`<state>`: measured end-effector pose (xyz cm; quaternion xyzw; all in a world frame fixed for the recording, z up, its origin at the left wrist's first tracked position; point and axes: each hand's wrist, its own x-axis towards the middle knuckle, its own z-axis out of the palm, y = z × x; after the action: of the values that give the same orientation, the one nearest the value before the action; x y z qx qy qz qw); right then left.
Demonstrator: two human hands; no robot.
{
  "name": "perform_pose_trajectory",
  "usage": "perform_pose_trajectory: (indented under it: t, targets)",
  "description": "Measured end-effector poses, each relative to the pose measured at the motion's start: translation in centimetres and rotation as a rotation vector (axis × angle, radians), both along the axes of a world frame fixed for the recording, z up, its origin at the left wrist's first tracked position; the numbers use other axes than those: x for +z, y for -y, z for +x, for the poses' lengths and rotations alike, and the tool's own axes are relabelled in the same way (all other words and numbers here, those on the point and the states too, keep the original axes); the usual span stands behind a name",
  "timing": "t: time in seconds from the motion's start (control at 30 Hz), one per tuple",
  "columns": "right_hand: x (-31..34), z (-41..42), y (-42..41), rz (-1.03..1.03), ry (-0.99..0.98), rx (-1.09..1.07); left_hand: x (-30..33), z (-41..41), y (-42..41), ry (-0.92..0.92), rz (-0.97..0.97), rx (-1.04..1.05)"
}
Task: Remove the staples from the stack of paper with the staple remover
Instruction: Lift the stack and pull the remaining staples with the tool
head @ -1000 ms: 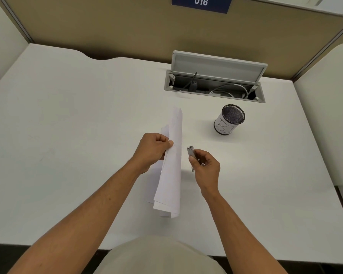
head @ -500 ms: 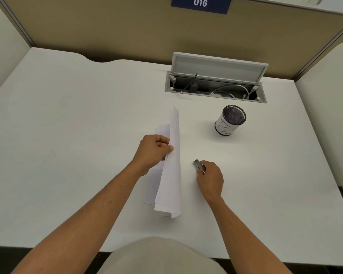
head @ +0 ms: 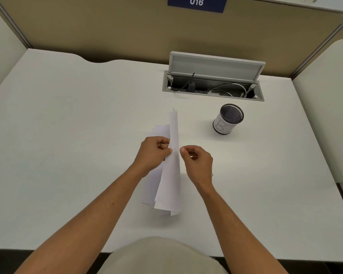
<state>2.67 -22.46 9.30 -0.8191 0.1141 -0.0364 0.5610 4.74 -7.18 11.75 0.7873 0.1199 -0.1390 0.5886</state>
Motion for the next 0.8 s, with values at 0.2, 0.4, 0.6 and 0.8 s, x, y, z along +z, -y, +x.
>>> perform_pose_trajectory:
  t: [0.2,0.4,0.6,0.8]
  targets:
    - [0.8,0.4,-0.5,0.095,-0.089,0.006,0.8,0.2,0.7,0.104,0.155,-0.036]
    - [1.4,1.2,-0.3,0.114,-0.158,0.052,1.1,0.3,1.1,0.177,0.232,-0.072]
    - [1.8,1.8,-0.5,0.043,-0.22,0.156,0.8,0.4,1.0,0.225,0.287,-0.088]
    - [2.3,2.3,-0.3,-0.027,-0.279,0.289,0.7,0.3,1.2,0.28,0.353,-0.134]
